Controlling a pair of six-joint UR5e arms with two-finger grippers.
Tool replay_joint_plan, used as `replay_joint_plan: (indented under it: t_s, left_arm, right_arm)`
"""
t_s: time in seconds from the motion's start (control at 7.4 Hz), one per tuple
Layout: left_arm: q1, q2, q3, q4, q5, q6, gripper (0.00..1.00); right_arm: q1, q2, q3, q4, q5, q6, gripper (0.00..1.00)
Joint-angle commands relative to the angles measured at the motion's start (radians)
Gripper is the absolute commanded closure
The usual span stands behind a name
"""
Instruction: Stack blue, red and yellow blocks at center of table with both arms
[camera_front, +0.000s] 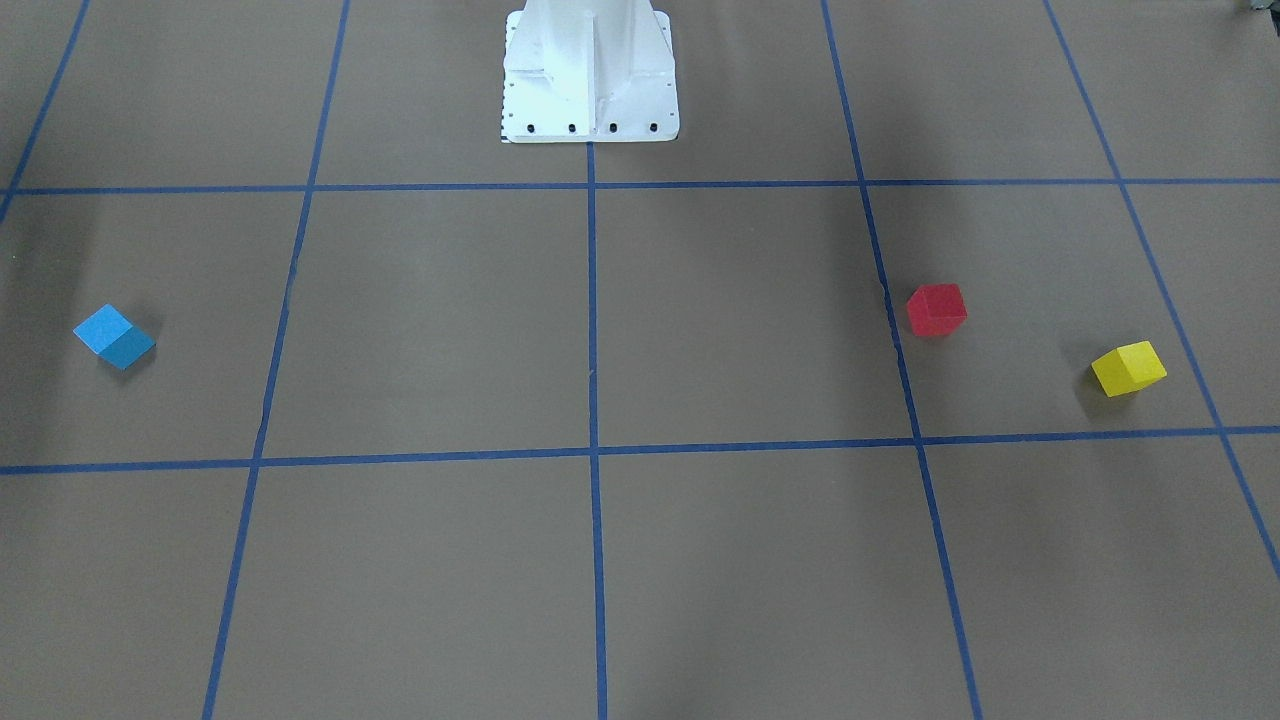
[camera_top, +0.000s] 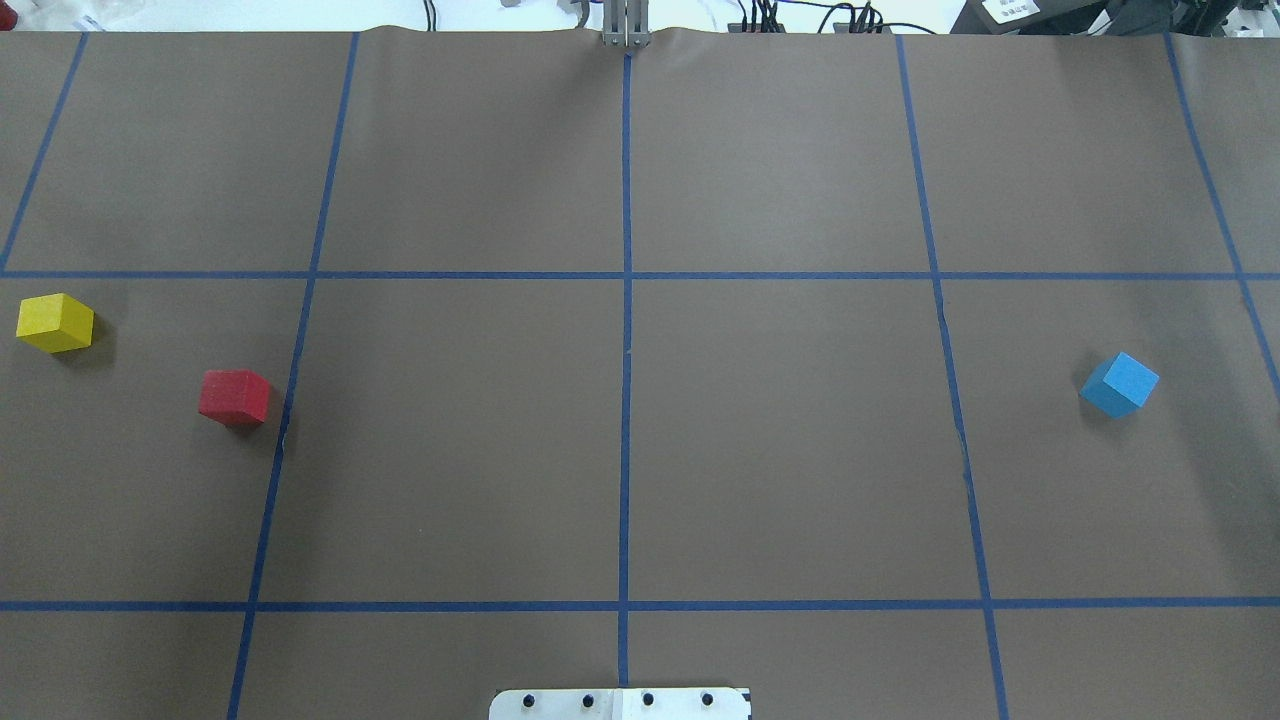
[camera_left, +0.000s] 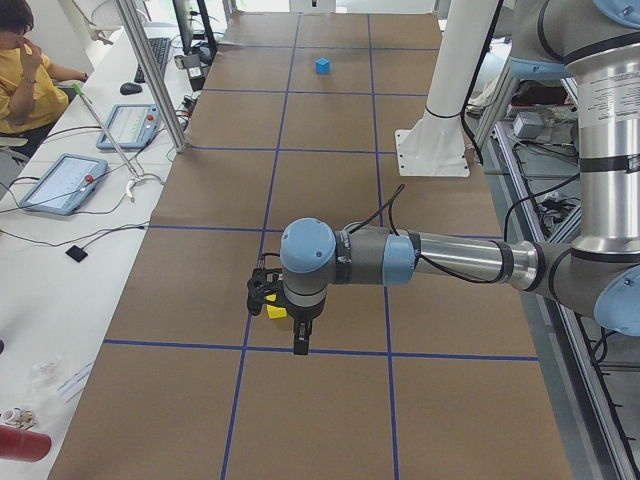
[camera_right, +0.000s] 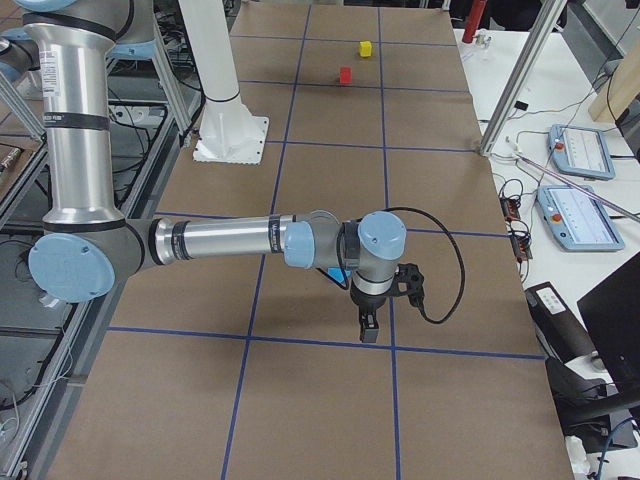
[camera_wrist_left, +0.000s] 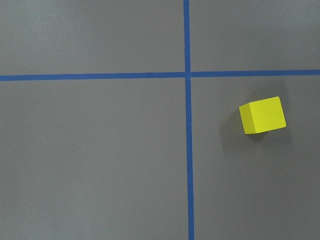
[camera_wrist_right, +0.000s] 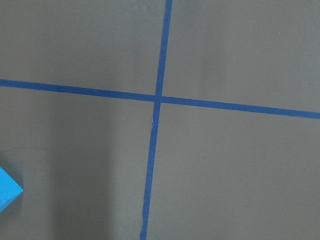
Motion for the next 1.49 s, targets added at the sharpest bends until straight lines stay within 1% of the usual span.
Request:
replay_joint_plan:
  t_s: [0.0, 0.14, 0.27, 0.41, 0.54, 0.68, 0.81, 0.95, 1.08, 1.22, 1.35]
  left_arm:
    - [0.001, -0.005, -0.011, 0.0, 0.0, -0.01, 0.0]
    - [0.001, -0.005, -0.015, 0.0, 0.002, -0.005, 0.0]
    - [0.003, -0.009, -0.018, -0.009, 0.0, -0.005, 0.0]
    - [0.003, -0.028, -0.016, -0.071, 0.002, -0.01, 0.0]
    - [0.003, -0.031, -0.016, -0.113, 0.0, -0.008, 0.0]
    - [0.003, -0.037, -0.012, -0.162, 0.0, -0.005, 0.0]
    - [0.003, -0.04, -0.011, -0.213, 0.0, -0.007, 0.0]
    - [0.003, -0.063, 0.008, -0.312, 0.0, -0.007, 0.0]
    - [0.003, -0.092, 0.057, -0.398, 0.0, -0.008, 0.0]
    - [0.006, -0.118, 0.085, -0.403, -0.002, -0.01, 0.0]
    - [0.007, -0.12, 0.087, -0.403, -0.003, -0.01, 0.0]
  right_arm:
    - [0.009, -0.019, 0.002, 0.007, 0.001, 0.001, 0.0]
    - [0.009, -0.013, 0.008, 0.009, 0.001, 0.001, 0.0]
    - [0.009, -0.007, 0.034, 0.01, -0.002, -0.002, 0.0]
    - [0.005, -0.028, 0.084, 0.026, -0.069, -0.032, 0.0]
    - [-0.015, -0.024, 0.114, 0.052, -0.059, -0.026, 0.0]
    - [-0.014, -0.031, 0.113, 0.087, -0.068, -0.026, 0.0]
    - [-0.014, -0.03, 0.105, 0.116, -0.06, -0.02, 0.0]
    - [-0.014, -0.033, 0.105, 0.128, -0.027, -0.017, 0.0]
    - [-0.012, -0.051, 0.1, 0.151, 0.045, -0.002, 0.0]
    - [-0.014, -0.066, 0.109, 0.256, 0.047, 0.105, 0.0]
    - [-0.058, -0.071, 0.128, 0.339, 0.05, 0.356, 0.0]
